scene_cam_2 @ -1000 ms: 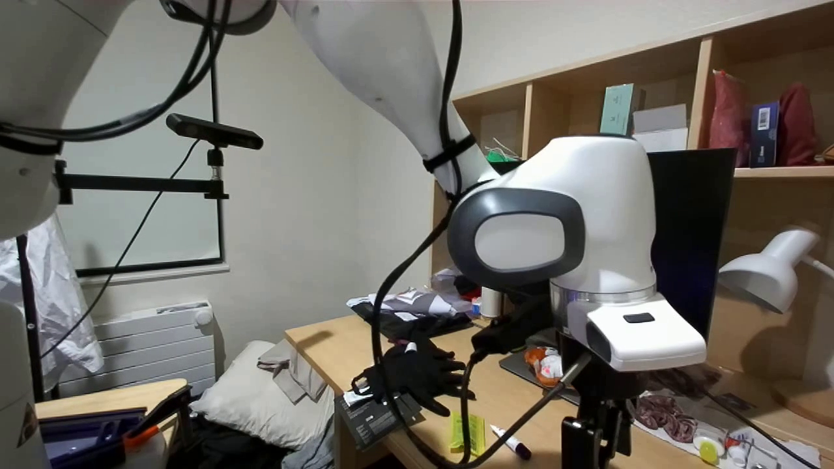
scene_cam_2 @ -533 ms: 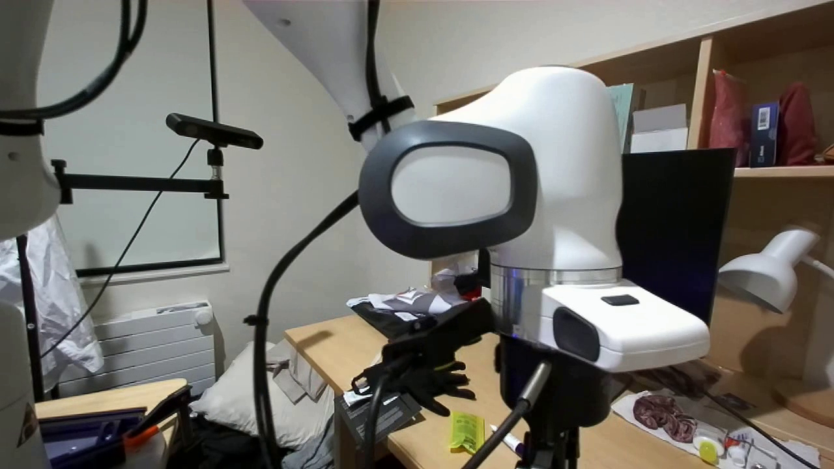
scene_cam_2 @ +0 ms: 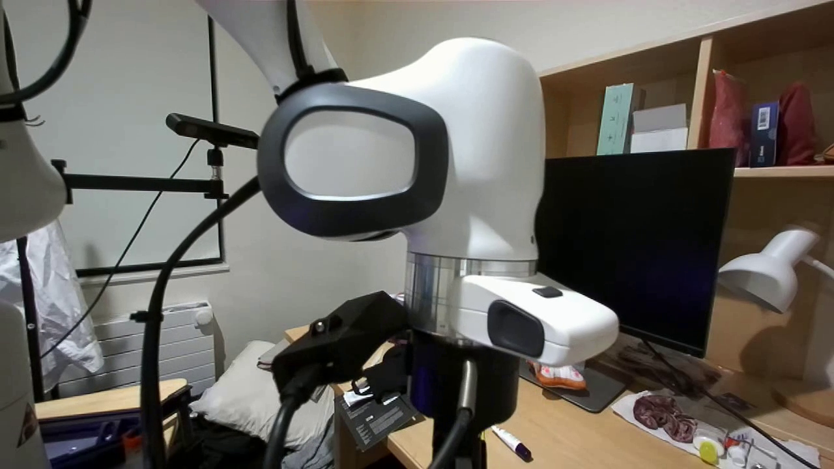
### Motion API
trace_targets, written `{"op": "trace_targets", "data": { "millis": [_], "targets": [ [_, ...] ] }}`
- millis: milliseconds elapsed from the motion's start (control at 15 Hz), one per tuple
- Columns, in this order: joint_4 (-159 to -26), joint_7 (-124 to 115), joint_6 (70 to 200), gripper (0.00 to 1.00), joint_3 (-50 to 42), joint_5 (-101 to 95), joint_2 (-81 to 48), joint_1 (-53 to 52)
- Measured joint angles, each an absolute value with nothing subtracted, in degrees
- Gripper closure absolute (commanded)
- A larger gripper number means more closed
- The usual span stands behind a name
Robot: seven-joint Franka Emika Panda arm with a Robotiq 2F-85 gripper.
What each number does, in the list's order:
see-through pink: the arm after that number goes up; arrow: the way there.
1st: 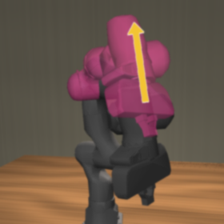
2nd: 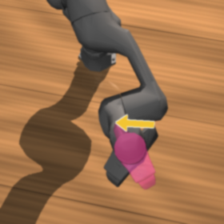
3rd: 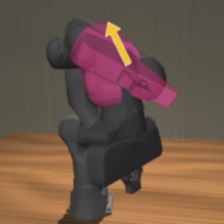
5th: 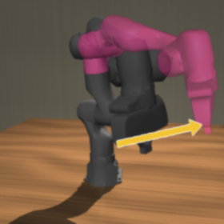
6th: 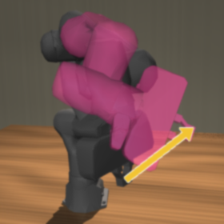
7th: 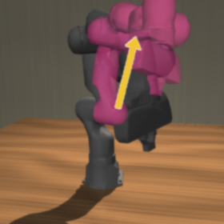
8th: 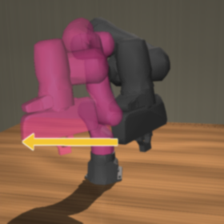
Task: Move the black case from the sliding tray to the table top
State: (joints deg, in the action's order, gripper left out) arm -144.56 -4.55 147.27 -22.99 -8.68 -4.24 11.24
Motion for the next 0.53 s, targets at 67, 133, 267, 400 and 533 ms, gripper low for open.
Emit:
{"op": "trace_targets", "data": {
  "millis": [67, 133, 267, 400, 533],
  "targets": [
    [-145.1, -1.9, 146.1, 0.00, -22.6, -8.7, -3.3, 11.4],
    [-145.6, 0.8, 144.8, 0.00, -22.2, -8.7, -2.5, 11.6],
    [-146.1, 5.4, 141.8, 0.00, -21.4, -9.3, -0.9, 11.9],
    [-146.2, 8.9, 138.7, 0.00, -21.0, -11.5, 0.2, 11.9],
    [-146.2, 11.4, 136.5, 0.00, -20.6, -13.6, 0.9, 11.9]
  ]
}}
